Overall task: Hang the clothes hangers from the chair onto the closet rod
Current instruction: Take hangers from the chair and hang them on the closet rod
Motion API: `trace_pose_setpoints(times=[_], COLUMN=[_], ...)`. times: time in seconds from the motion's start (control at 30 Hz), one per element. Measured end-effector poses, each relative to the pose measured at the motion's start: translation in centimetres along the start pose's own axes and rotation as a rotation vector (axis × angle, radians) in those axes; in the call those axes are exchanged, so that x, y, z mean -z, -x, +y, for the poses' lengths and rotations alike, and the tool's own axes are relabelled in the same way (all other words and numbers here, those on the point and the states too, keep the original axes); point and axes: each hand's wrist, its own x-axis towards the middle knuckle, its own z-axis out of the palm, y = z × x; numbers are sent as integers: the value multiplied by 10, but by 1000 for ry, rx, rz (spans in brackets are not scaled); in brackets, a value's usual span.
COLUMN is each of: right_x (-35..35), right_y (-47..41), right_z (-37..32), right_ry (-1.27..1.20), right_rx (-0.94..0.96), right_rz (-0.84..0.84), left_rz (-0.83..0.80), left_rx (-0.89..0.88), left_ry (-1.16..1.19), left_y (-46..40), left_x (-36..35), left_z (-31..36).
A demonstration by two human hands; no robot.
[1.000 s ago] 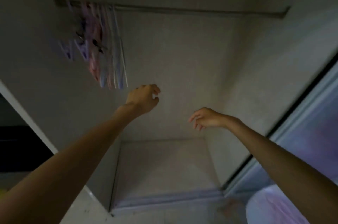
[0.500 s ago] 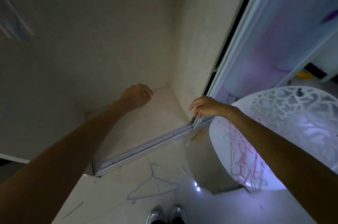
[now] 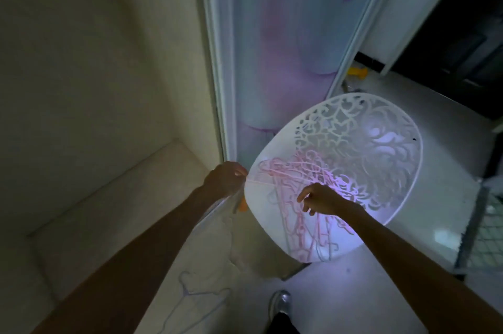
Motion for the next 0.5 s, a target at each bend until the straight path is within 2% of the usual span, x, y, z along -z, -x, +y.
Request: trace_pose_setpoints(times=[0.23, 0.43, 0.5], right_x=[26, 43, 44], right_y=[-70, -150, -181], right_z=[100, 150, 164], right_ry=[-33, 198, 225], right_rx=[-105, -149, -172], right_rz=[-21, 33, 62], left_rz=[-54, -97, -84], left_rx=[83, 139, 98], left_ry=[-1, -114, -181], left_y=[-103, -194, -222], left_x=[-99, -161, -180], left_z=[31, 19, 7])
